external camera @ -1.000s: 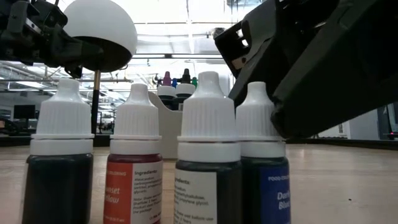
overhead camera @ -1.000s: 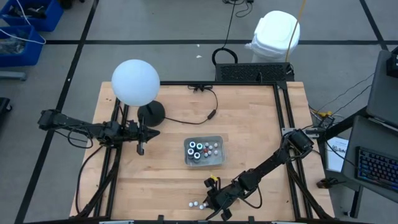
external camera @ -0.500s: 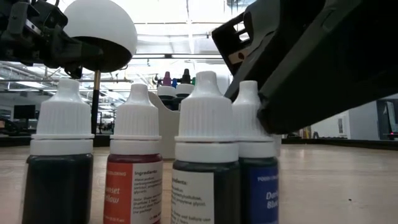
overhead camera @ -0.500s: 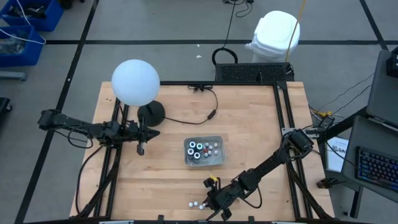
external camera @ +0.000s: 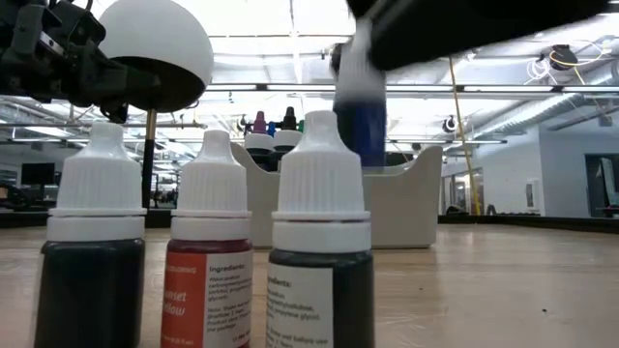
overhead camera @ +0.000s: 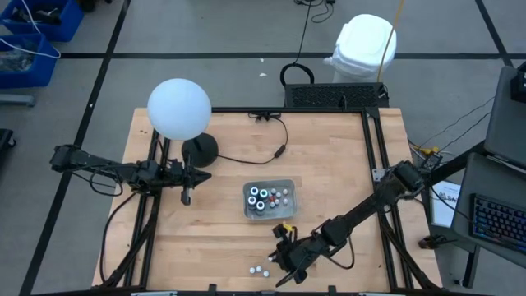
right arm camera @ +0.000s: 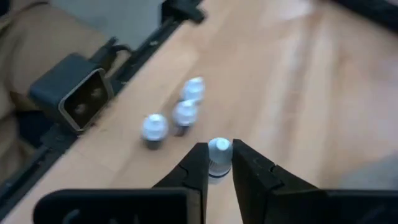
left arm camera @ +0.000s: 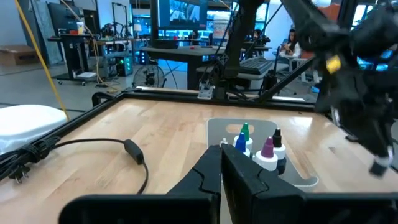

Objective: Pick & Place food coloring
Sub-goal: Put the small dark blue food coloring bottle into the gray bin

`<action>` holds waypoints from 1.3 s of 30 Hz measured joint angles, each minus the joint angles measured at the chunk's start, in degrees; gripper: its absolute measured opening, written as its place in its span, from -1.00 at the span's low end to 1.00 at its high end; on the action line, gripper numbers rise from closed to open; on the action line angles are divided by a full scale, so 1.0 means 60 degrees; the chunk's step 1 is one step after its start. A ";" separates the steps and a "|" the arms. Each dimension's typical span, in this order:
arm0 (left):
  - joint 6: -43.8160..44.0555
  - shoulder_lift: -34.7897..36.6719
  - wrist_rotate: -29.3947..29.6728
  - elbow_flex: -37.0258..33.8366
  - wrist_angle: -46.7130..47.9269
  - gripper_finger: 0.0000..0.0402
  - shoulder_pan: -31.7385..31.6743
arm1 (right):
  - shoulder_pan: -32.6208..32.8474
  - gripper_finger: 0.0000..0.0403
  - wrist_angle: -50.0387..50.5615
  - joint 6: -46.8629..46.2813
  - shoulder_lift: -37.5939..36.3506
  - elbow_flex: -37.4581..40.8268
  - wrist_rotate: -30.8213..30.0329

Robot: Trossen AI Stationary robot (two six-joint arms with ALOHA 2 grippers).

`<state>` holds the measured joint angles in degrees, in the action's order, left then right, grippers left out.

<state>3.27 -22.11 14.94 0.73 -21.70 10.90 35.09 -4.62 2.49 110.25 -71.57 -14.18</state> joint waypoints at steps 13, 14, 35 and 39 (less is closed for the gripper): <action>-0.0015 0.0000 0.0011 0.0000 0.0078 -0.92 0.0004 | -0.0123 -0.79 0.0479 0.0207 -0.3175 0.1450 -0.1447; -0.0015 0.0000 0.0011 0.0000 0.0078 -0.92 0.0000 | -0.0160 -0.79 -0.0080 0.0136 -0.3419 0.1897 -0.1501; -0.0746 -0.0002 0.0025 0.0000 0.0107 -0.92 0.0003 | -0.0889 -0.79 -0.6868 -0.1239 -0.6003 0.8677 -0.3606; -0.0758 -0.0004 0.0025 0.0000 0.0107 -0.92 0.0000 | -0.1272 -0.79 -0.6851 -0.1229 -0.6003 0.8633 -0.2442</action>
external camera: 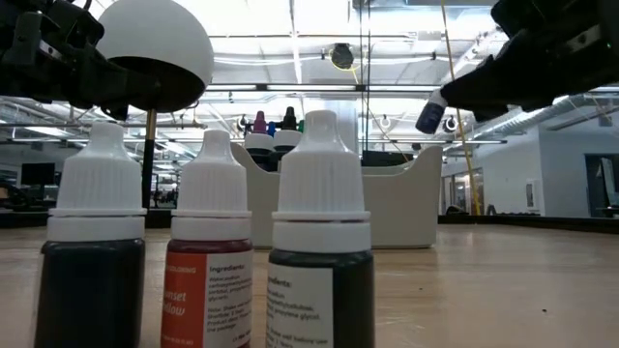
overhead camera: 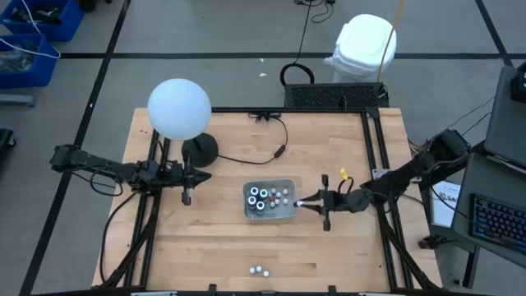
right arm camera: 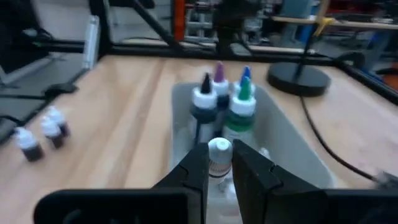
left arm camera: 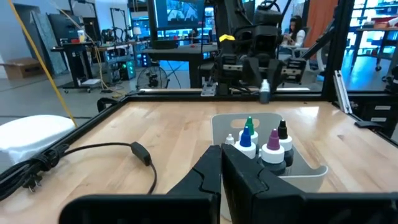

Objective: Pick & Place food coloring
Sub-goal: Put the small dark blue food coloring bottle into the gray bin

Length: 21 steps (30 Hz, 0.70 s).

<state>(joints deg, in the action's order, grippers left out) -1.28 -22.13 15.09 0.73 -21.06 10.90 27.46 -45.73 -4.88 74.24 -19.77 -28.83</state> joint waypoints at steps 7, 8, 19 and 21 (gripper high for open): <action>-0.0007 0.0002 0.0004 0.0000 -0.0007 -0.92 0.0001 | -0.0612 -0.79 -0.0117 0.0531 0.0273 -0.0733 0.0425; -0.0007 0.0004 0.0007 0.0000 -0.0011 -0.92 0.0003 | -0.0737 -0.79 -0.0127 0.0627 0.0388 -0.0861 0.0627; 0.0000 0.0004 0.0069 0.0000 -0.0022 -0.92 0.0000 | -0.2059 -0.79 -0.0106 0.0684 0.2611 -0.2102 0.2363; 0.0000 0.0000 0.0069 0.0000 -0.0022 -0.92 0.0000 | -0.2094 -0.79 -0.0104 0.0605 0.2796 -0.2102 0.2356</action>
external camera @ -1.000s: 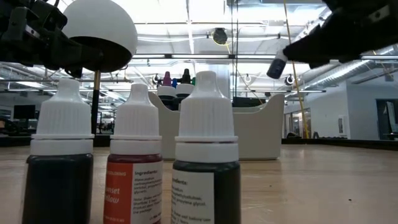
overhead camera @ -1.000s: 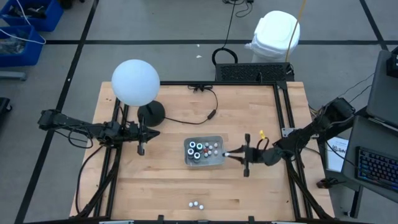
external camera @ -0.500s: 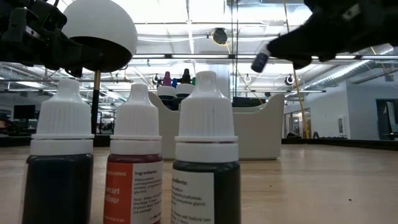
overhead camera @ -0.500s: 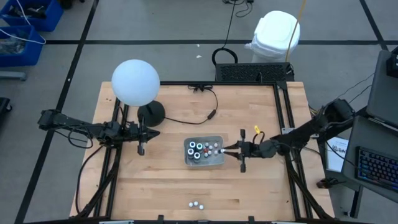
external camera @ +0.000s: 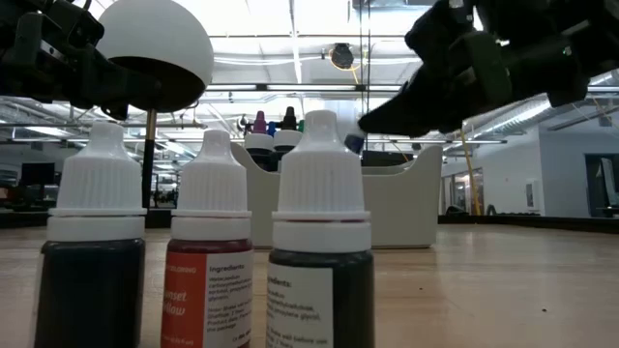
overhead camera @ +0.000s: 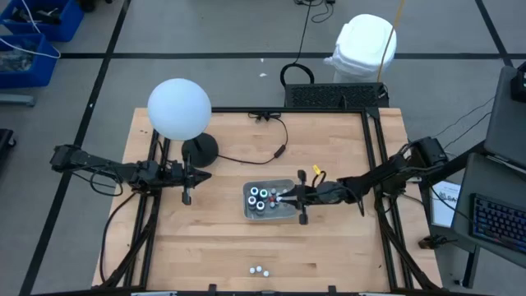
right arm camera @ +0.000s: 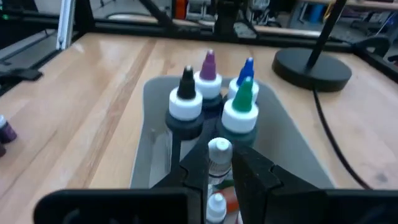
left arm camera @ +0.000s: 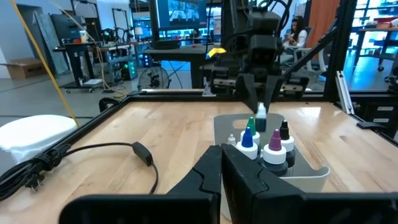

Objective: Pick & Place food coloring
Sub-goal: Put the small dark blue food coloring bottle into the gray bin

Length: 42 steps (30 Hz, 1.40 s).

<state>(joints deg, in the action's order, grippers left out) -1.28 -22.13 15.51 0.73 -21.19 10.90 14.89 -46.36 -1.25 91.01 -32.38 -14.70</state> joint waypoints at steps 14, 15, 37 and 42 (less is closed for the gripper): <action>0.0000 0.0004 0.0004 0.0000 -0.0004 -0.92 0.0003 | 0.0130 -0.79 0.0952 -0.0301 0.0122 -0.0004 0.0488; 0.0000 0.0004 0.0004 0.0000 -0.0004 -0.92 0.0000 | 0.0148 -0.79 0.0982 -0.0341 0.0122 -0.0004 0.0485; 0.0007 0.0002 0.0004 0.0000 -0.0004 -0.92 0.0001 | 0.0373 -0.79 0.6927 -0.1371 0.0120 -0.3232 -0.0632; 0.0089 0.0000 0.0000 0.0000 -0.0004 -0.92 0.0000 | 0.0515 -0.79 0.6902 -0.2202 0.0224 -0.3351 -0.0596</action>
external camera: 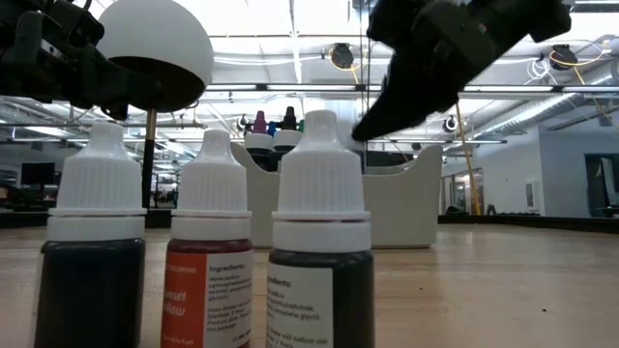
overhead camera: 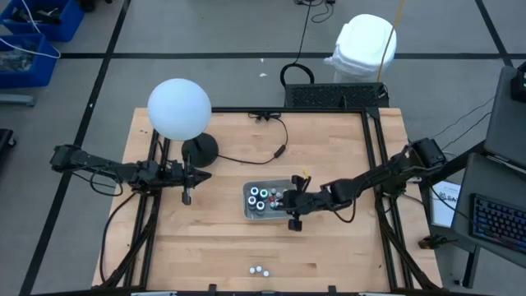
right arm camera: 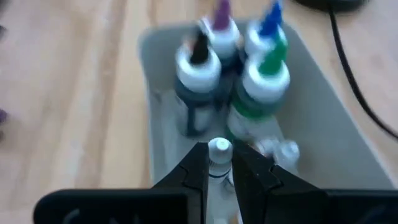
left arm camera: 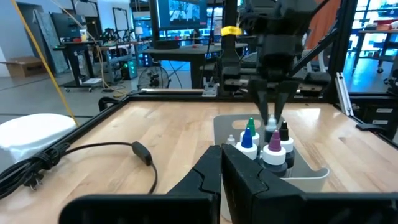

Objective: Pick & Place food coloring
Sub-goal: Put the small dark blue food coloring bottle into the gray bin

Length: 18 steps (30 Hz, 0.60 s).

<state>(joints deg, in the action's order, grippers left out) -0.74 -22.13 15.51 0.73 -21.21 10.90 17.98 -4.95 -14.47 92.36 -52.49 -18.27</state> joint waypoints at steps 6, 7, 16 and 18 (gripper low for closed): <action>0.0133 0.0004 -0.0001 -0.0002 -0.0009 -0.92 0.0000 | 0.0289 -0.79 0.0500 -0.0405 -0.0008 0.0004 -0.0659; 0.0133 0.0000 0.0000 -0.0001 -0.0013 -0.92 0.0002 | 0.0305 -0.79 0.0604 -0.0383 0.0010 0.0007 -0.0719; 0.0133 0.0000 0.0000 -0.0004 -0.0026 -0.92 0.0003 | 0.0135 -0.79 0.0505 0.0017 0.0453 0.0008 -0.0701; 0.0133 0.0004 0.0004 -0.0004 -0.0027 -0.92 0.0001 | 0.0130 -0.79 0.0509 0.0023 0.0574 0.0008 -0.0701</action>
<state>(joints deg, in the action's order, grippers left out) 0.05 -22.11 15.53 0.71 -21.38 10.91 18.76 -1.89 -14.33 95.80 -52.44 -22.48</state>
